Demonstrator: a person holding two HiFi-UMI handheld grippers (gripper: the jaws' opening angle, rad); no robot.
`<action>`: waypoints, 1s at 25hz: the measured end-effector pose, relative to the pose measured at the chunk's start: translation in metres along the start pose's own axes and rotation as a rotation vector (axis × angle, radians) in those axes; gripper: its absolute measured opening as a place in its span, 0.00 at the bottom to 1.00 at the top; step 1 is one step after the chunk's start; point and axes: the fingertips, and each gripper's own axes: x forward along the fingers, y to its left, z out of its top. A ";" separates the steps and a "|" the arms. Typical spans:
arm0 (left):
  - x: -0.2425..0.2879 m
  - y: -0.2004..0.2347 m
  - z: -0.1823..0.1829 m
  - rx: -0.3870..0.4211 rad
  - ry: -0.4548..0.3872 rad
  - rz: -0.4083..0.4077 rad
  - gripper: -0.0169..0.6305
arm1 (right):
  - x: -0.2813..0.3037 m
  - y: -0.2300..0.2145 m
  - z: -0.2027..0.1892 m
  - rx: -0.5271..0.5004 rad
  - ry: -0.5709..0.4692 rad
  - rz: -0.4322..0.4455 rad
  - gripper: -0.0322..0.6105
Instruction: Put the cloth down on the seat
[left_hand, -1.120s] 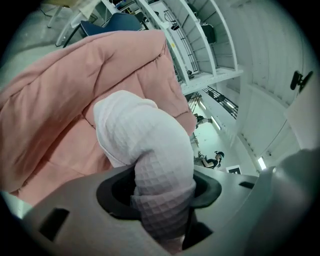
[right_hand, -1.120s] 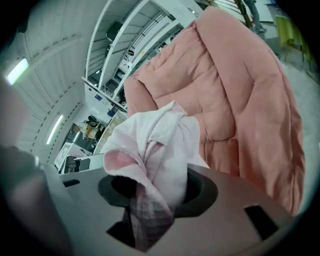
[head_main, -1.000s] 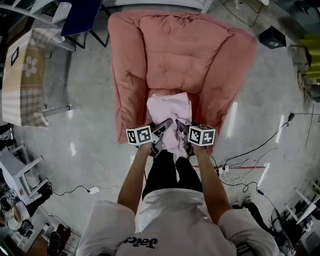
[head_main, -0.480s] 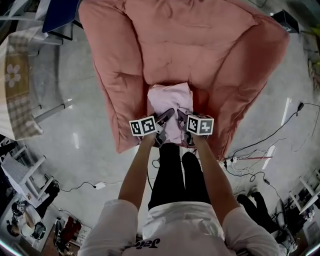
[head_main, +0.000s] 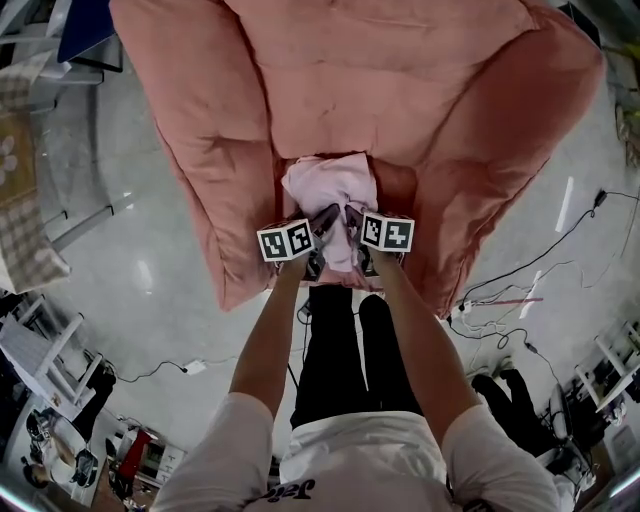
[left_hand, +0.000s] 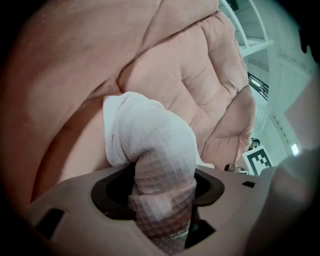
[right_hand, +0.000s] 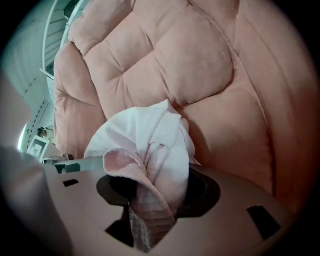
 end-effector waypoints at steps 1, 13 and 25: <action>0.000 0.001 -0.001 -0.016 -0.004 0.002 0.45 | 0.000 0.000 0.000 -0.008 0.001 0.002 0.40; -0.051 -0.028 0.000 0.021 -0.112 0.059 0.52 | -0.086 -0.002 0.020 -0.045 -0.179 -0.012 0.46; -0.154 -0.130 0.001 0.241 -0.313 0.106 0.52 | -0.212 0.083 0.033 -0.317 -0.367 0.064 0.46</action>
